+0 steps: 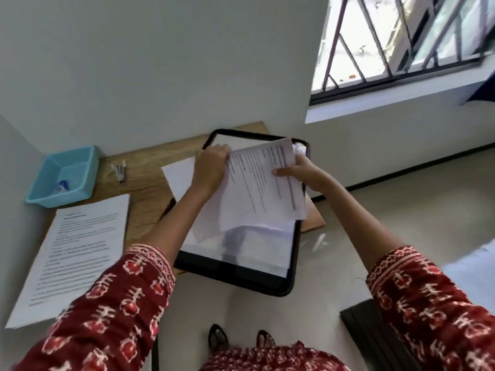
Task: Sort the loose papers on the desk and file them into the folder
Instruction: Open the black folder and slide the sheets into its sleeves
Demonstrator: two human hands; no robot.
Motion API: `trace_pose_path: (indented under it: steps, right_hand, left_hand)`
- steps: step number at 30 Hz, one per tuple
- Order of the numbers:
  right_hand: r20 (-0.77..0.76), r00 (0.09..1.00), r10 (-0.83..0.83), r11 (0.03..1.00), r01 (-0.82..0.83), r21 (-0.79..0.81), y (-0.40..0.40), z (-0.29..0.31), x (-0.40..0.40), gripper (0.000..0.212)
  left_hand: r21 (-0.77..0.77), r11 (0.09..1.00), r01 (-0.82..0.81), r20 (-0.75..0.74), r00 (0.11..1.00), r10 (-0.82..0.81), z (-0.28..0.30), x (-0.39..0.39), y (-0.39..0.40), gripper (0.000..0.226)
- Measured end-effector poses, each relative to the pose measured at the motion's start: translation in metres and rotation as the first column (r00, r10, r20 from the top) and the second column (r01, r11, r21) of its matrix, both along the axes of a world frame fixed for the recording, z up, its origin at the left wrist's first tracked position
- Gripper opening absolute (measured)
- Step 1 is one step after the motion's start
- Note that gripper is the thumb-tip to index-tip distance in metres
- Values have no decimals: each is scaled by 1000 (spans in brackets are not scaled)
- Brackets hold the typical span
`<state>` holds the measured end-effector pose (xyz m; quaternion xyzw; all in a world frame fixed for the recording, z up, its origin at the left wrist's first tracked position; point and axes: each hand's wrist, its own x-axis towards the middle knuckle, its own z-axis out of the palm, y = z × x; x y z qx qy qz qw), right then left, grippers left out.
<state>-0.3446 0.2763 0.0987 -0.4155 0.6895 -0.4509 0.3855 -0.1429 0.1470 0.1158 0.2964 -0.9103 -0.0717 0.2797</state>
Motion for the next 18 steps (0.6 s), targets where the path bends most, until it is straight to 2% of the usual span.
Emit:
trace_pose_path:
  steps: [2,4,7,10,12,13,18]
  right_hand:
    - [-10,987,-163,987,163,8,29,-27,-18,10]
    - [43,929,-367,930,367,5,61,-50,-35,13]
    - [188,724,-664,737,676,1,112,-71,-53,28]
    - [325,525,-787,562,827,24,145,-81,-63,30]
    - [379,448,-810,502,863,55,155,-87,-62,28]
    - [400,429,-810,492,868,66,156,-92,-60,28]
    - [438,417,-796,500,861,89,146,-105,-42,20]
  left_hand:
    - [-8,999,-44,38,998,44,-24,-20,32,40]
    - [65,997,-33,74,997,28,-48,-29,71,70]
    - [242,969,45,173,981,-88,-86,-29,121,103]
    - [485,874,30,416,871,-261,-110,-21,138,122]
    - [516,857,19,559,751,-353,-119,-15,138,120]
    - [496,868,30,584,728,-359,-122,-13,136,115]
    - [434,901,-8,495,838,-231,-120,-15,131,76]
